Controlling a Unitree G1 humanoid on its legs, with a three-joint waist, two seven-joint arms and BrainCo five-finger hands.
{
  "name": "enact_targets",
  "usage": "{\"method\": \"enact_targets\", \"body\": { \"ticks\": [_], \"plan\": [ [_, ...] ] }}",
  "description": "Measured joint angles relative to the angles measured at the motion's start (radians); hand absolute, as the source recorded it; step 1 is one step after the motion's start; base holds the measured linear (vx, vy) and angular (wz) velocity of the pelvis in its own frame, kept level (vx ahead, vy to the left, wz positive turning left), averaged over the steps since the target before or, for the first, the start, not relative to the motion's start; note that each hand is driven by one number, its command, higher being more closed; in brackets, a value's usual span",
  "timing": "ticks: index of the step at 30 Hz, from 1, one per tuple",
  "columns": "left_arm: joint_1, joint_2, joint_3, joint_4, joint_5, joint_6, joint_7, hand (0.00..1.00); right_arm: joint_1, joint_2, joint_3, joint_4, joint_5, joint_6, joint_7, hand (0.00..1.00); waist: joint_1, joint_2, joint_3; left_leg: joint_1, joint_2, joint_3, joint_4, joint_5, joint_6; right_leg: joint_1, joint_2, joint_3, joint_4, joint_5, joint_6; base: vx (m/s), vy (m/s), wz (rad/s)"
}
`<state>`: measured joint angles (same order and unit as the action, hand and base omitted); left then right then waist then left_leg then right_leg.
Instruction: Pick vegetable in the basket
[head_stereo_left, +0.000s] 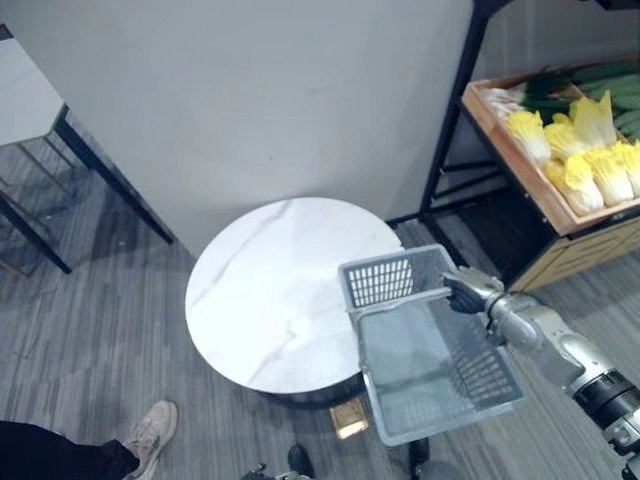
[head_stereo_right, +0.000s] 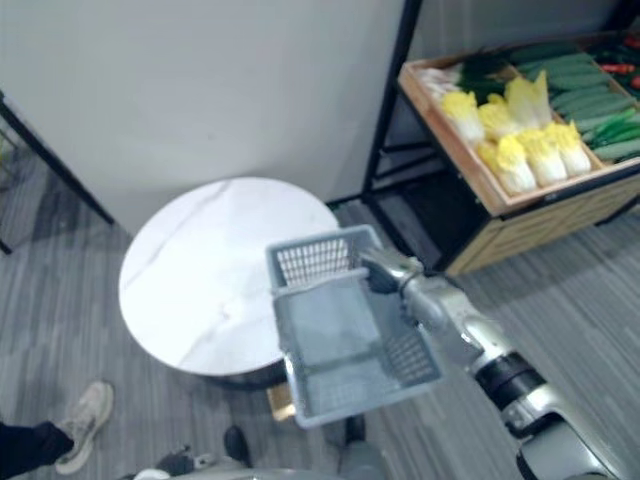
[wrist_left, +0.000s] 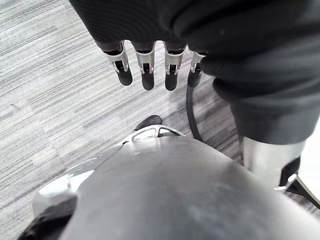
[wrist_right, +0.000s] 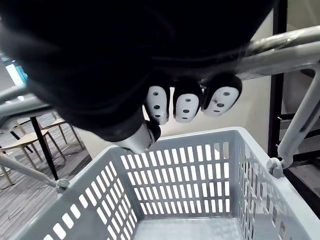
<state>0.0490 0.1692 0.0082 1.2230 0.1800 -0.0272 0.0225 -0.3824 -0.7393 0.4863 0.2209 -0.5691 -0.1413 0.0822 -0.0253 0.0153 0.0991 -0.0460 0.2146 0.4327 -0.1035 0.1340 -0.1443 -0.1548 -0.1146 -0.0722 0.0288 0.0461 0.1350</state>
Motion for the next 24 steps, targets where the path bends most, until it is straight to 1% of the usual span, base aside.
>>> {"method": "enact_targets", "body": {
  "ticks": [5,10,13,14,15,17,18,19,20,21,22,23,24],
  "plan": [
    [0.007,-0.005,0.000,0.000,0.000,-0.008,-0.009,0.00,0.021,-0.001,-0.049,0.000,0.000,-0.001,-0.001,1.00,0.000,0.011,-0.007,0.005,-0.001,0.005,0.004,0.002,0.003,0.005,0.002,0.002,-0.009,0.013,-0.008,0.09,-0.002,-0.04],
    [0.021,-0.007,0.000,-0.003,0.000,-0.008,-0.009,0.00,0.036,-0.003,-0.052,0.000,-0.001,-0.001,-0.007,1.00,0.004,0.011,-0.007,0.060,-0.002,0.017,0.006,-0.008,-0.001,0.055,0.002,0.014,-0.010,0.014,-0.010,0.06,0.004,-0.07],
    [0.025,-0.003,-0.001,-0.010,0.000,-0.007,-0.010,0.00,0.083,-0.001,-0.114,0.000,-0.001,-0.004,-0.010,1.00,0.001,0.001,-0.001,0.077,-0.015,0.006,0.006,-0.020,0.008,0.051,-0.014,0.005,0.052,-0.026,-0.005,-0.02,0.029,0.16],
    [0.027,-0.001,-0.001,-0.011,0.000,-0.007,-0.009,0.00,0.112,-0.002,-0.146,0.000,-0.002,-0.001,-0.010,1.00,-0.001,-0.009,0.004,0.091,-0.026,-0.002,0.006,-0.023,0.012,0.052,-0.029,0.000,0.093,-0.056,0.003,-0.04,0.071,0.23],
    [0.026,0.002,-0.003,-0.012,0.000,-0.007,-0.009,0.00,0.140,-0.002,-0.182,-0.003,-0.003,0.000,-0.010,1.00,0.000,-0.026,0.013,0.102,-0.039,-0.003,0.006,-0.029,0.015,0.051,-0.043,0.002,0.114,-0.071,0.011,-0.05,0.082,0.17],
    [0.025,0.011,-0.017,-0.013,0.001,-0.007,-0.010,0.00,0.162,-0.001,-0.234,-0.030,-0.004,0.000,-0.010,1.00,-0.001,-0.038,0.014,0.096,-0.060,0.018,0.006,-0.031,0.024,0.025,-0.062,0.030,0.111,-0.070,0.019,-0.07,0.085,-0.17],
    [0.024,0.014,-0.026,-0.013,0.004,-0.006,-0.011,0.00,0.163,-0.001,-0.248,-0.044,-0.004,0.000,-0.011,1.00,-0.001,-0.041,0.013,0.085,-0.068,0.031,0.006,-0.030,0.030,0.006,-0.067,0.044,0.109,-0.063,0.029,-0.07,0.096,-0.57],
    [0.023,0.026,-0.044,-0.016,0.029,-0.008,-0.010,0.00,0.168,-0.001,-0.275,-0.078,-0.003,0.001,-0.018,1.00,-0.004,-0.053,0.009,0.060,-0.086,0.068,0.006,-0.030,0.043,-0.032,-0.077,0.081,0.094,-0.046,0.056,-0.05,0.115,-0.78],
    [0.022,0.045,-0.054,-0.028,0.042,-0.007,-0.014,0.00,0.169,0.002,-0.284,-0.108,-0.003,0.008,-0.031,1.00,-0.013,-0.085,0.009,0.043,-0.120,0.112,0.009,-0.028,0.055,-0.073,-0.104,0.104,0.073,-0.042,0.064,-0.04,0.135,-0.82],
    [0.024,0.055,-0.060,-0.032,0.043,-0.007,-0.018,0.00,0.170,0.006,-0.284,-0.118,-0.003,0.009,-0.033,1.00,-0.018,-0.099,0.011,0.036,-0.138,0.133,0.022,-0.038,0.066,-0.081,-0.121,0.098,0.048,-0.047,0.063,-0.02,0.162,-0.81],
    [0.023,0.041,-0.080,-0.027,0.063,-0.005,-0.019,0.00,0.170,0.005,-0.283,-0.126,-0.005,0.014,-0.034,1.00,-0.035,-0.052,0.007,0.030,-0.098,0.183,0.011,-0.050,0.119,-0.047,-0.113,0.016,-0.014,-0.097,0.042,-0.01,0.162,-1.08],
    [0.015,0.045,-0.080,-0.030,0.077,-0.007,-0.018,0.00,0.167,0.023,-0.272,-0.125,-0.014,0.022,-0.034,1.00,-0.024,-0.051,0.018,0.022,-0.056,0.244,0.039,-0.066,0.127,-0.109,-0.095,-0.085,0.180,-0.048,-0.077,0.02,0.149,-1.16],
    [0.011,0.052,-0.079,-0.034,0.077,-0.007,-0.018,0.00,0.166,0.030,-0.263,-0.125,-0.016,0.024,-0.034,1.00,-0.026,-0.068,0.023,0.011,-0.049,0.262,0.087,-0.098,0.122,-0.122,-0.097,-0.133,0.288,0.028,-0.129,0.02,0.134,-1.32]
  ]
}}
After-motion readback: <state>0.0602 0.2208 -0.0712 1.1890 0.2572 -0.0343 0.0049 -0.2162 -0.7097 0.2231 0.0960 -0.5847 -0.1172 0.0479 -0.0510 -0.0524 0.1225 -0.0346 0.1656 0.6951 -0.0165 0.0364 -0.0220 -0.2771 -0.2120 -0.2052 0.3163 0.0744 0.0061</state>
